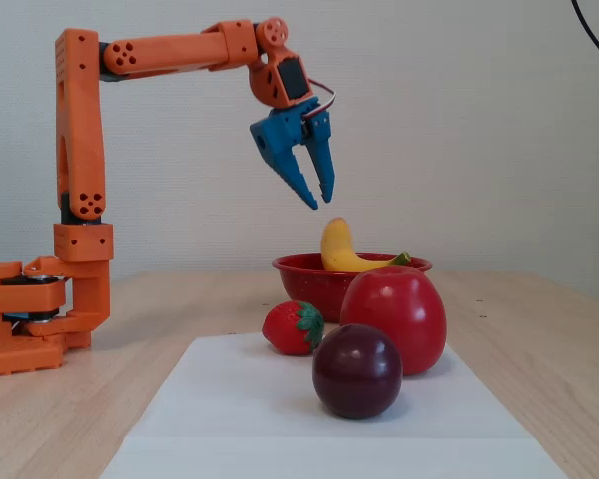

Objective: Grasp the banana and put it in the red bowl

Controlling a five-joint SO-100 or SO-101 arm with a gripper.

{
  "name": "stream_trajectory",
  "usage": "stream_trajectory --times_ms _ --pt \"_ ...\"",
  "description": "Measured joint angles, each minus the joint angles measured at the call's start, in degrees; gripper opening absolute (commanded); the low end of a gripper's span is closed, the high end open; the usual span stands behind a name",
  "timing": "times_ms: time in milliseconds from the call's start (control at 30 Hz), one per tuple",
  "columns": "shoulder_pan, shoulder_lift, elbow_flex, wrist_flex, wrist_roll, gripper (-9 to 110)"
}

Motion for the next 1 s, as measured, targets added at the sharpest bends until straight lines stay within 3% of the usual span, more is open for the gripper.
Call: stream_trajectory --times_ms 367,700,1000 --pt "-6.5 9.0 -4.0 16.2 0.1 0" --pt "-15.5 27.3 9.8 16.6 1.5 0" --pt "-22.5 45.2 29.8 9.8 3.7 0"
